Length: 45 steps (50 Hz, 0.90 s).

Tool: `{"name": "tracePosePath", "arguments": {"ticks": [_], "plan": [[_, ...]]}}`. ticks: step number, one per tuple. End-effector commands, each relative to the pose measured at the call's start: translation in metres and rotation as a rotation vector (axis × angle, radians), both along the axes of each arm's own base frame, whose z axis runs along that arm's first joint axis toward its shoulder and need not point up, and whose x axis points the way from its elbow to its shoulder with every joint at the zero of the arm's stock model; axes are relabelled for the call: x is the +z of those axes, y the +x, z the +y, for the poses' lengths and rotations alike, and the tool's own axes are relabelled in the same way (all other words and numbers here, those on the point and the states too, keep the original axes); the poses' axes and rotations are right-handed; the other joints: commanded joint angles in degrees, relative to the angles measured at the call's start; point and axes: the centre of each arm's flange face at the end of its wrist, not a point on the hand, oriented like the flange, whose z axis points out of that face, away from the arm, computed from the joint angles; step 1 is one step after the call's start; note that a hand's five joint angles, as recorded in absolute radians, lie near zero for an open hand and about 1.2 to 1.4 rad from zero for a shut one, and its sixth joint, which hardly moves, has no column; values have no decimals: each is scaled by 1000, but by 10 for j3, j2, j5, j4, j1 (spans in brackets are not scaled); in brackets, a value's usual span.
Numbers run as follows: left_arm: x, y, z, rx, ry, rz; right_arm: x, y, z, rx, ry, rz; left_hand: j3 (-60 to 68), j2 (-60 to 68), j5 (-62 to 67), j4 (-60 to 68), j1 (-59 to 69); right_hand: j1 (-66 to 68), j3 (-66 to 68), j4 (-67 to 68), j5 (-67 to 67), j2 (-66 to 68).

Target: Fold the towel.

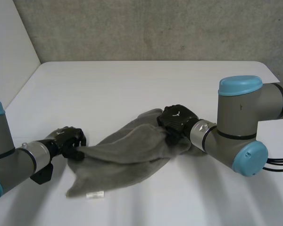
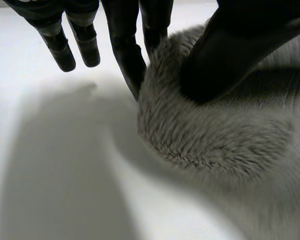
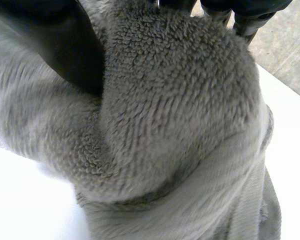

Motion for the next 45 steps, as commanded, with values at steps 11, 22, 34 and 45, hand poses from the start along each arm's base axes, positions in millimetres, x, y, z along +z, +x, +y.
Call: {"name": "tracePosePath", "arguments": {"ticks": [11, 22, 34, 45], "plan": [[84, -15, 26, -83, -177, 55, 77, -17, 46, 104, -42, -28, -28, 69, 66, -32, 66, 72, -23, -38, 67, 79], [142, -28, 30, -222, -348, 130, 103, -42, 40, 236, -163, 196, -28, 69, 66, -32, 66, 72, -23, -38, 67, 79], [209, -55, -57, -150, -875, 96, 232, -11, -44, 1, -1138, -240, -28, 69, 66, -32, 66, 72, -23, -38, 67, 79], [262, -57, -22, -143, -1124, 254, 223, -38, -17, 24, -829, -435, -28, 69, 66, -32, 66, 72, -23, -38, 67, 79]]}}
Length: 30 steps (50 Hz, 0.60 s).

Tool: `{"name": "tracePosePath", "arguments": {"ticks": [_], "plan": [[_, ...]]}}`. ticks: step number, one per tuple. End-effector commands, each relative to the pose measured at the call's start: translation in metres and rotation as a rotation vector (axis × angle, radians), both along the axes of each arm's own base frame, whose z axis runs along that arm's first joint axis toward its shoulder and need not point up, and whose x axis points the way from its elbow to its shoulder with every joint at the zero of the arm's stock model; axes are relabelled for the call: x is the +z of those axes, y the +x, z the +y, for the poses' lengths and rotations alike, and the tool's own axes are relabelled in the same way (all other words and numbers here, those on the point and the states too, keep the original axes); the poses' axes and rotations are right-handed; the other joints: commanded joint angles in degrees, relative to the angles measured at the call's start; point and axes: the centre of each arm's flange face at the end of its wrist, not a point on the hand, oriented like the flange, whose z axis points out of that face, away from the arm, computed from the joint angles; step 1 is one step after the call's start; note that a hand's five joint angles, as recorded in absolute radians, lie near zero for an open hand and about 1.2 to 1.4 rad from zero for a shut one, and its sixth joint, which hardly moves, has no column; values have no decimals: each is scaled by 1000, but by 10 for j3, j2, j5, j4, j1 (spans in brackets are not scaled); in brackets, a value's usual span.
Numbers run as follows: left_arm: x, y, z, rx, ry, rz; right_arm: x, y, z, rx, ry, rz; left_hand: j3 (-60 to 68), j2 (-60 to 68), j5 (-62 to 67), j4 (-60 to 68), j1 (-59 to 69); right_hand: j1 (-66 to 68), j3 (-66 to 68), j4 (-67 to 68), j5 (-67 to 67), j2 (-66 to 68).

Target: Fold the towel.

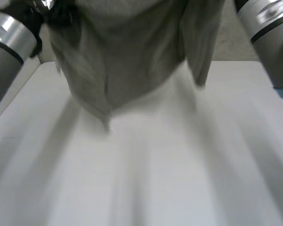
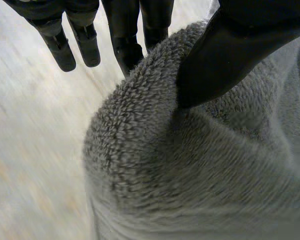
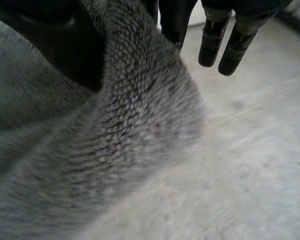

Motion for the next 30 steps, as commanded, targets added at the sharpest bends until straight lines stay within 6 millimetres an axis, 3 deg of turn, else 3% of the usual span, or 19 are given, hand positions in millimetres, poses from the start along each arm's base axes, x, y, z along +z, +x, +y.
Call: {"name": "tracePosePath", "arguments": {"ticks": [1, 4, 6, 7, 9, 12, 13, 14, 15, 16, 17, 19, 23, 24, 25, 27, 28, 29, 30], "plan": [[6, 3, 24, -62, -34, 56, -35, -16, 12, 110, 305, -5, -28, 34, 35, -32, 50, 63, -23, -38, 46, 39], [-6, 2, 24, -70, -2, 34, -68, -15, 17, 130, 437, 82, -28, 34, 35, -32, 50, 63, -23, -38, 46, 39], [-41, 2, 25, -96, 86, -20, -82, -16, 19, 134, 481, 121, -28, 34, 35, -32, 50, 63, -23, -38, 46, 39], [-41, 2, 25, -96, 86, -20, -101, -18, 18, 130, 523, 158, -28, 34, 35, -32, 50, 63, -23, -38, 46, 39], [-87, 8, 22, -102, 195, -94, -121, -23, 16, 115, 562, 195, -28, 34, 35, -32, 50, 63, -23, -38, 46, 39], [-112, 13, 23, -104, 249, -137, -158, -37, 11, 65, 634, 263, -28, 34, 35, -32, 50, 63, -23, -38, 46, 39], [-134, 16, 26, -103, 298, -181, -178, -41, 12, 49, 674, 301, -28, 34, 35, -32, 50, 63, -23, -38, 46, 39], [-158, 19, 31, -108, 355, -224, -179, -41, 12, 48, 675, 302, -28, 34, 35, -32, 50, 63, -23, -38, 46, 39], [-158, 19, 31, -108, 356, -224, -200, -44, 14, 38, 721, 343, -28, 34, 35, -32, 50, 63, -23, -38, 46, 39], [-180, 20, 38, -114, 405, -268, -222, -47, 17, 27, 760, 390, -28, 34, 35, -32, 50, 63, -23, -38, 46, 39], [-201, 22, 46, -115, 457, -317, -222, -47, 17, 27, 760, 390, -28, 34, 35, -32, 50, 63, -23, -38, 46, 39], [-221, 23, 54, -124, 513, -367, -253, -51, 21, 3, 807, 474, -28, 34, 35, -32, 50, 63, -23, -38, 46, 39], [-248, 25, 67, -141, 610, -437, -266, -54, 25, -15, 829, 527, -28, 34, 35, -32, 50, 63, -23, -38, 46, 39], [-253, 26, 72, -148, 643, -459, -266, -57, 24, -24, 847, 527, -28, 34, 35, -32, 50, -83, -23, -38, -100, -107], [-253, 27, 76, -155, 676, -467, -266, -57, 24, -24, 847, 527, -28, 34, 35, -32, 50, -84, -23, -38, -101, -109], [-253, 27, 79, -162, 708, -472, -260, -60, 24, -40, 874, 520, -28, 16, 17, -32, 32, -668, -23, -38, -654, -692], [-251, 27, 81, -165, 725, -477, -260, -60, 24, -40, 874, 520, -28, -222, -221, -32, -206, -672, -23, -38, -654, -696], [-251, 27, 81, -165, 726, -477, -254, -61, 25, -49, 877, 515, -28, -224, -223, -32, -209, -736, -23, -38, -654, -761], [-248, 26, 82, -164, 730, -480, -254, -61, 25, -49, 877, 515, -28, -459, -458, -32, -444, -737, -23, -38, -654, -761]]}}
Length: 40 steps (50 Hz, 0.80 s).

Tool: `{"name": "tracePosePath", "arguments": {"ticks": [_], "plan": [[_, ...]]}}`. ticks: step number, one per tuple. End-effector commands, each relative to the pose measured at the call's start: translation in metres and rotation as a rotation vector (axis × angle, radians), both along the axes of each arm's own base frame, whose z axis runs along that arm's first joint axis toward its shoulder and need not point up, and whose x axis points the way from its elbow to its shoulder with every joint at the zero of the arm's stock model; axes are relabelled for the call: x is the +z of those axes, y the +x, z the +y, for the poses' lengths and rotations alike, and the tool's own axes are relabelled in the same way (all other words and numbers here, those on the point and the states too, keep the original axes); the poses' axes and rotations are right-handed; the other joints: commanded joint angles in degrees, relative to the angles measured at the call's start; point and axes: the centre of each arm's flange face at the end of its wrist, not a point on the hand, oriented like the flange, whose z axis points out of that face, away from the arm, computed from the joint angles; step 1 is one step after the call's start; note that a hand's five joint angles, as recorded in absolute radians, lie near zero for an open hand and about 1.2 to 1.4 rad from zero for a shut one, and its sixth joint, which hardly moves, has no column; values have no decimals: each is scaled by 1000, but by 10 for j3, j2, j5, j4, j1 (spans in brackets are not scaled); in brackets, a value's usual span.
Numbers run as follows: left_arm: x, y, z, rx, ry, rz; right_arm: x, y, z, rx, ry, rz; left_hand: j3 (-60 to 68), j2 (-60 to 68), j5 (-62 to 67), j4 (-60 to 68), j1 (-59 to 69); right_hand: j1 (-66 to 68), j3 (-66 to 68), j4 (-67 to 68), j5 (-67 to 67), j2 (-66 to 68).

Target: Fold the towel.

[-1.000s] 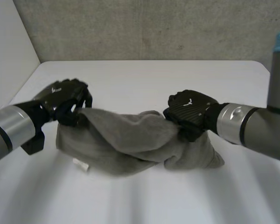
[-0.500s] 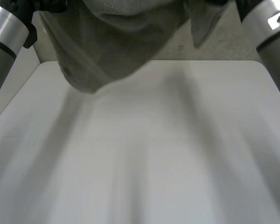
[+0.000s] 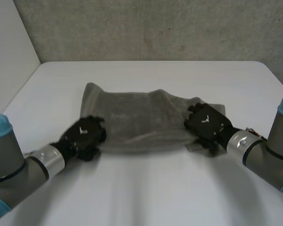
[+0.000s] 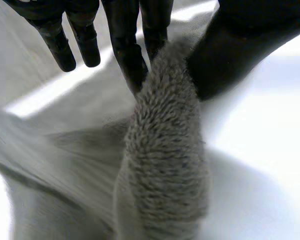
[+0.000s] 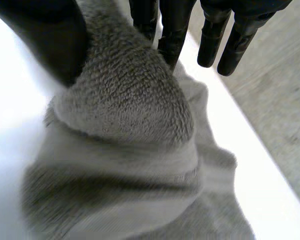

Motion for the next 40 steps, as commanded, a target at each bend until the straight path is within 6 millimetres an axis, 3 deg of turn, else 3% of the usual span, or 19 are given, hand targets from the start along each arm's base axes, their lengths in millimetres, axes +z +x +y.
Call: {"name": "tracePosePath", "arguments": {"ticks": [1, 5, 12, 21, 31, 40], "plan": [[2, 0, 10, -6, 86, -36, 18, -4, 2, -41, 15, 2, -28, -386, -395, -32, -378, -559, -23, -38, -473, -580], [19, 0, 9, -1, 37, -26, 31, -4, 7, -75, 38, -57, -28, -443, -452, -32, -435, -559, -23, -38, -473, -580], [35, 4, 9, 19, -12, -15, 35, -6, 9, -126, 105, -127, -28, -457, -466, -32, -449, -559, -23, -38, -473, -580], [22, 12, 13, 92, 12, -57, 39, -16, 7, -226, 161, -193, -28, -427, -436, -32, -419, -559, -23, -38, -473, -580], [25, 31, 17, 179, 25, -73, 35, -17, 11, -228, 183, -181, -28, -385, -394, -32, -377, -559, -23, -38, -473, -580], [18, 34, 36, 180, 82, -86, 33, -16, 11, -225, 185, -174, -28, -378, -387, -32, -370, -559, -23, -38, -473, -580]]}}
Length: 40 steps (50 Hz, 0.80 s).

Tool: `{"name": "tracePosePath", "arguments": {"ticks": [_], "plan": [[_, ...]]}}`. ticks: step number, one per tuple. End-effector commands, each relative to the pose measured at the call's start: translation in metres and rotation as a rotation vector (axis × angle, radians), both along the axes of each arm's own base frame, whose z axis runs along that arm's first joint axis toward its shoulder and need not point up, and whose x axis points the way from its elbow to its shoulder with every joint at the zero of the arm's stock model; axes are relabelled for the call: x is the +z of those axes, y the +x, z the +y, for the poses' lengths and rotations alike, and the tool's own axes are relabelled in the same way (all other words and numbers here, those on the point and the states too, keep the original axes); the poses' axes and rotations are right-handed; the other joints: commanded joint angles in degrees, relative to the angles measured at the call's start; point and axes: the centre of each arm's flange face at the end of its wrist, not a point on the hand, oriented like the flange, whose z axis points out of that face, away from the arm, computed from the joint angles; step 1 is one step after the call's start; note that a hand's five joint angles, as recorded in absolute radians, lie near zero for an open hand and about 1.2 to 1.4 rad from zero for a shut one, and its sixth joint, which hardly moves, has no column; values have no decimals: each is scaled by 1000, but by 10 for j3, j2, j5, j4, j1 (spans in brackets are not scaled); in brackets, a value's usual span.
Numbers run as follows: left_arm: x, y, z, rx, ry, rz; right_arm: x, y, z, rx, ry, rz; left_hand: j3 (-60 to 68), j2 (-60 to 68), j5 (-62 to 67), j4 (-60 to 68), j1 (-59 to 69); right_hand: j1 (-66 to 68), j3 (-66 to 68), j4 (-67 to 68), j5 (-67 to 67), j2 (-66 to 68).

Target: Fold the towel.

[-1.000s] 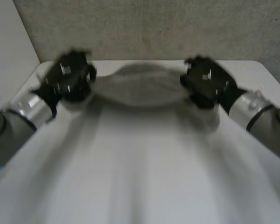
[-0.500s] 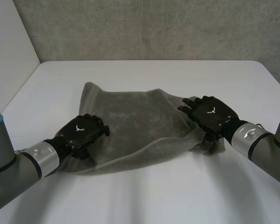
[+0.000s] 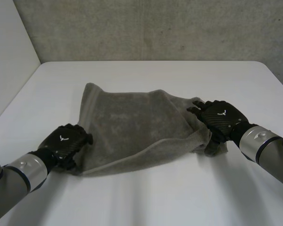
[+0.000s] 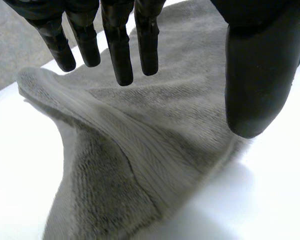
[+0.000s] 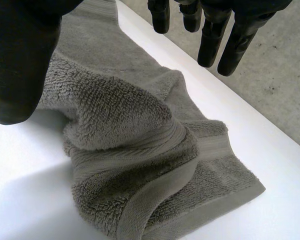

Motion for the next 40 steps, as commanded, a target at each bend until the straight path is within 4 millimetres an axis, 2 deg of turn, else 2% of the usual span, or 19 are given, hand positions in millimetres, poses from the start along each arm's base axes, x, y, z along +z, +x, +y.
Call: {"name": "tracePosePath", "arguments": {"ticks": [1, 11, 22, 24, 27, 29, 36, 39, 40], "plan": [[-6, 1, 14, -4, 47, -6, -2, 0, 0, 1, 2, 4, -28, 13, 5, -32, 29, -54, -23, -38, -35, -49], [-14, 1, 23, -7, 81, -12, -2, 0, 0, 3, 4, 4, -28, 37, 29, -32, 53, -54, -23, -38, -35, -49], [-25, 4, 8, 13, 100, -17, -8, 0, 0, 1, 22, 8, -28, 106, 98, -32, 122, -54, -23, -38, -35, -49], [-27, 5, 4, 25, 98, -23, -9, 0, 1, 1, 25, 9, -28, 190, 182, -32, 205, -54, -23, -38, -35, -49], [-29, 5, 3, 30, 99, -26, -9, 0, 1, 3, 25, 9, -28, 220, 212, -32, 236, -51, -23, -38, -35, -46], [-32, 4, 2, 31, 111, -31, -9, 1, 1, 3, 26, 9, -28, 297, 289, -32, 313, -47, -23, -38, -35, -42], [-38, 3, 1, 27, 132, -35, -14, 2, 0, 7, 47, 4, -28, 429, 421, -32, 445, -46, -23, -38, -35, -41], [-38, 3, -1, 27, 136, -34, -20, 5, -1, 13, 66, 6, -28, 501, 493, -32, 516, 10, -23, -38, -35, 15], [-38, 3, -1, 27, 136, -34, -22, 6, -1, 16, 73, 7, -28, 501, 493, -32, 517, 81, -23, -38, 0, 86]]}}
